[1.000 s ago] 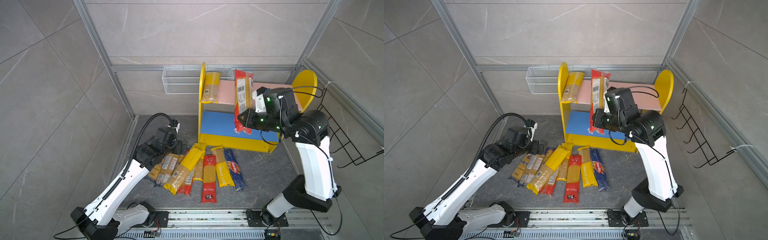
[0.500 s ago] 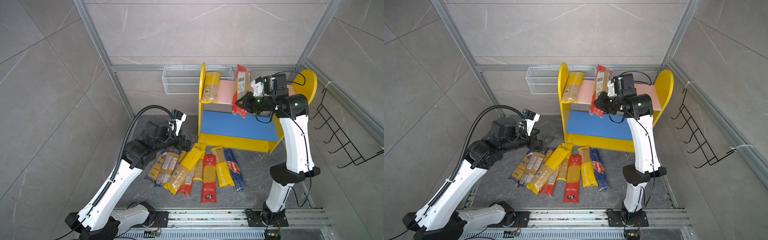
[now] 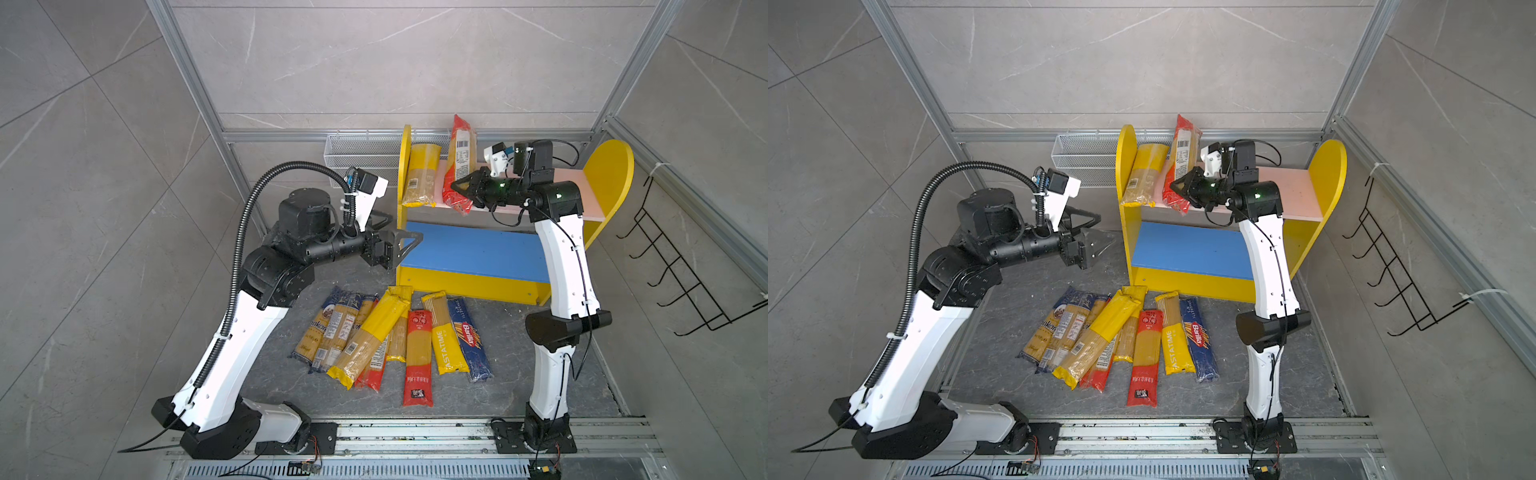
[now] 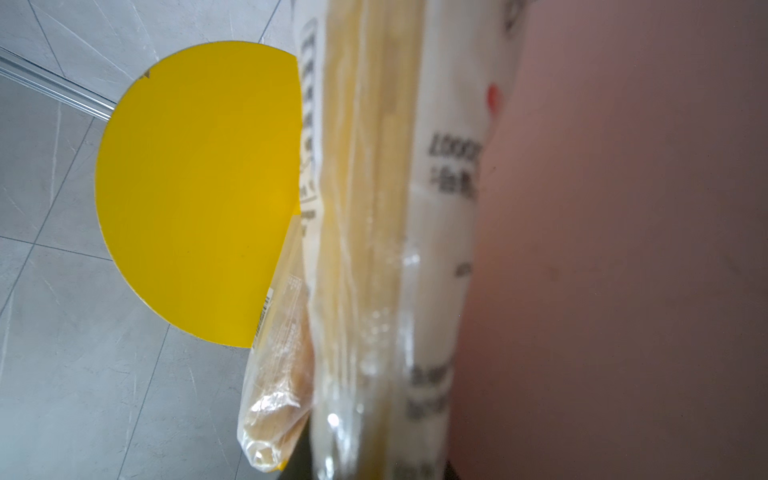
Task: Place and organize the pasta boxes and bags onto the shelf
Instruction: 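Stand the red bag beside the yellow bag and open the right gripper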
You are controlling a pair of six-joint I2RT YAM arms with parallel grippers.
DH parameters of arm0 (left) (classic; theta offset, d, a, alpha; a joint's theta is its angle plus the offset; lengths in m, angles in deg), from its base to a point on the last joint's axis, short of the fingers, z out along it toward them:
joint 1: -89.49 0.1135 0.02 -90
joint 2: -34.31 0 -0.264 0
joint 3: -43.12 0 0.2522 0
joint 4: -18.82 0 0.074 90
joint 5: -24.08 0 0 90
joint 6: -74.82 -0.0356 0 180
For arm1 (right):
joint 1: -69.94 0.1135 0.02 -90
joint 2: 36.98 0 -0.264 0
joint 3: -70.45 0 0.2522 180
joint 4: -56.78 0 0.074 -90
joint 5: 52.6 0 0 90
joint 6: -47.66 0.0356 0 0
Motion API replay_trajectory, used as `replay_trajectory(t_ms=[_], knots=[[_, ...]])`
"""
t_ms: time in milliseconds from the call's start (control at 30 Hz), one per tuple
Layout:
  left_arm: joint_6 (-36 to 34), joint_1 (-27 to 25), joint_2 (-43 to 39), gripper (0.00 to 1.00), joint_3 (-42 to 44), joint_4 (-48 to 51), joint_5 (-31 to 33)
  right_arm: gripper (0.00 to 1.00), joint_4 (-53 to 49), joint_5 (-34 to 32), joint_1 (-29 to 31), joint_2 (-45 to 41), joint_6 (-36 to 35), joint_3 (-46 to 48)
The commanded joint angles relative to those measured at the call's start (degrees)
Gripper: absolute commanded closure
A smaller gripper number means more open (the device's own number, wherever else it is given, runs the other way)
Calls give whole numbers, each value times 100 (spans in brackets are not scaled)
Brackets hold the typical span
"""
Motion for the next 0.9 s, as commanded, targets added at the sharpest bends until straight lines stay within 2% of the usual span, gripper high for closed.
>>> replay_trajectory(t_ms=[0,167,267,400,500,567,600,867], knots=[[72,-33,224,0,-429,-319,-316,80,911,31,-69,166,-72,-122],[37,-54,509,0,-707,-344,-290,69,829,58,-62,234,33,-61],[-7,-54,537,0,-690,-374,-207,56,929,78,-62,143,77,158],[-76,-54,492,0,-603,-359,-119,50,872,17,-63,116,56,236],[-94,-53,437,0,-539,-342,-62,18,609,-117,-79,100,-80,107],[-104,-54,408,0,-497,-336,-39,12,417,-265,-92,16,-246,53],[-99,-53,391,0,-471,-337,-38,1,328,-389,-109,-62,-326,71],[-71,-52,161,0,-92,-392,-19,1,218,-734,-193,-802,-568,846]])
